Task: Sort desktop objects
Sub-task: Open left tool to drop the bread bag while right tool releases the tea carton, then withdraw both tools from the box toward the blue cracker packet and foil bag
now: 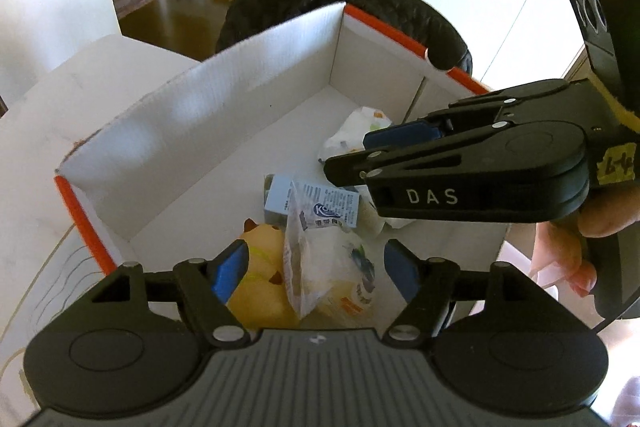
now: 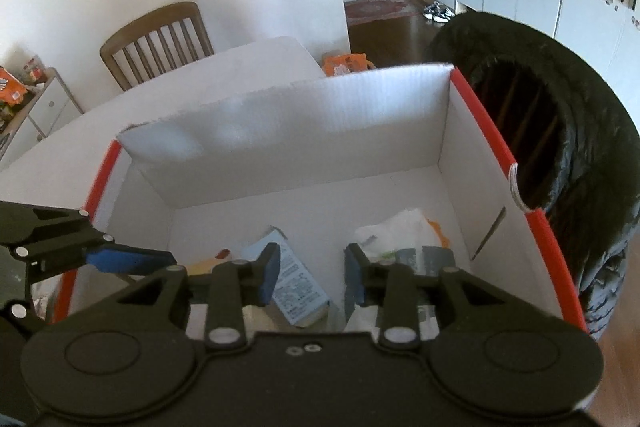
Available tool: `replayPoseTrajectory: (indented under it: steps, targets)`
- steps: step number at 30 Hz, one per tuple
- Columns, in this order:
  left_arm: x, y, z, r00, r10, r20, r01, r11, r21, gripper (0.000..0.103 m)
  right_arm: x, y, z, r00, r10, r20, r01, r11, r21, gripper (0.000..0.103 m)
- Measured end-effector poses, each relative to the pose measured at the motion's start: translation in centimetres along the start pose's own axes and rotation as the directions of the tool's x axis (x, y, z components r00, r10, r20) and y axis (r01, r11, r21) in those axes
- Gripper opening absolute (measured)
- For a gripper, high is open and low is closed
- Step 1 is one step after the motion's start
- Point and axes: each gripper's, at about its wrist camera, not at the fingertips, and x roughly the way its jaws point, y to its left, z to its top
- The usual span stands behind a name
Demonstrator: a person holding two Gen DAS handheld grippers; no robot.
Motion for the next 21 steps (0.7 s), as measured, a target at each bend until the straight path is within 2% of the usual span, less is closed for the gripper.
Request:
replayPoseTrajectory:
  steps: [11, 21]
  targets:
    - [-4.2, 0.3, -1.4, 0.994, -0.014, 0.107, 0.019, 0.999, -0.045, 0.074, -3.2, 1.7, -0.1, 0.999, 0.028, 0.028, -0.028, 0.999, -0.027, 0.039]
    - [-8.4, 0.6, -4.1, 0.979, -0.027, 0.204, 0.040, 0.997, -0.060, 0.074, -6.4, 3.9, -1.6, 0.997, 0.020, 0.072, -0.016, 0.998, -0.059, 0.042]
